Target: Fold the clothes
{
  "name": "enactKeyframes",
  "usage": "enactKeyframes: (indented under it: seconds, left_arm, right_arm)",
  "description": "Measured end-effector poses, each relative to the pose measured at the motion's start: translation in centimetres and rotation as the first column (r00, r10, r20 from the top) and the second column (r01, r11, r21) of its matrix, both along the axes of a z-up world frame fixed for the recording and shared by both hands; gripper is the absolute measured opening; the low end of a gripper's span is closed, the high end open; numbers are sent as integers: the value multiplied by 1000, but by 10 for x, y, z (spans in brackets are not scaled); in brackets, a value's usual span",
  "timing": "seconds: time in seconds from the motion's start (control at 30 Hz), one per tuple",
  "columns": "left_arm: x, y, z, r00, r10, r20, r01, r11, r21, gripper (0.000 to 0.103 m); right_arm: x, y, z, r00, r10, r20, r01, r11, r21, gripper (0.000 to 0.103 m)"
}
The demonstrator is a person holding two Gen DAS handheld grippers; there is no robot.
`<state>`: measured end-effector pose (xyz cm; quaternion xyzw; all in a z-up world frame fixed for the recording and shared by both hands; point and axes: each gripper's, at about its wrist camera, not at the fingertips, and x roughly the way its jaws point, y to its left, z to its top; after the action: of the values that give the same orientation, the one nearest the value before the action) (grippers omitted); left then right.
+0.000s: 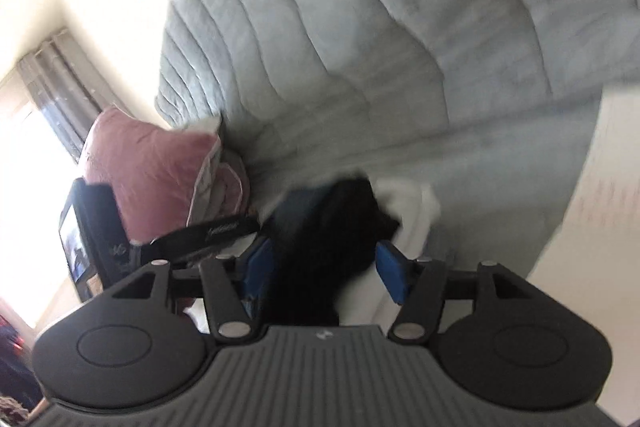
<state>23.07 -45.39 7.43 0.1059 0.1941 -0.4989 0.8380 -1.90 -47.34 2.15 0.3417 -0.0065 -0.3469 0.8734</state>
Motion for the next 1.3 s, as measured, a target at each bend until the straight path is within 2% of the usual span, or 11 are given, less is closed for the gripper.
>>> enactKeyframes:
  seconds: [0.03, 0.13, 0.27, 0.37, 0.5, 0.7, 0.87, 0.97, 1.03, 1.1, 1.3]
  left_arm:
    - [2, 10, 2, 1000, -2, -31, 1, 999, -42, 38]
    - [-3, 29, 2, 995, -23, -102, 12, 994, -108, 33]
    - [-21, 49, -1, 989, -41, -143, 23, 992, -126, 33]
    - [-34, 62, -3, 985, -60, -161, 39, 991, -131, 33]
    - [-49, 68, -7, 983, -78, -168, 58, 991, -122, 33]
    - [-68, 48, -15, 979, -126, -162, 116, 991, -70, 33]
    - [-81, 52, -17, 981, -119, -154, 109, 992, -68, 33]
    - [-90, 64, -14, 982, -100, -161, 88, 993, -76, 47]
    - [-99, 71, -13, 984, -96, -149, 85, 993, -79, 63]
    - [-110, 77, -15, 987, -100, -124, 92, 993, -70, 69]
    - [-134, 66, -31, 998, -58, 2, 58, 997, 45, 70]
  right_arm:
    - [0, 3, 3, 1000, -5, -2, 5, 999, -52, 62]
    - [-1, 4, 8, 1000, 22, -11, -23, 992, -122, 49]
    - [-13, -16, 16, 996, 89, -13, -90, 995, -43, 48]
    - [-28, -55, 19, 989, 132, 70, -141, 980, 142, 48]
    - [-48, -111, 10, 956, 184, 227, -266, 872, 411, 48]
    - [-46, -122, -17, 929, 246, 277, -364, 737, 569, 56]
    - [-27, -117, -20, 931, 283, 230, -364, 745, 559, 56]
    - [-22, -120, -19, 936, 277, 218, -352, 758, 549, 56]
    - [-19, -122, -19, 942, 274, 196, -337, 767, 546, 56]
    - [-18, -121, -22, 942, 273, 193, -334, 764, 551, 56]
    - [-18, -124, -25, 943, 258, 210, -332, 763, 555, 56]
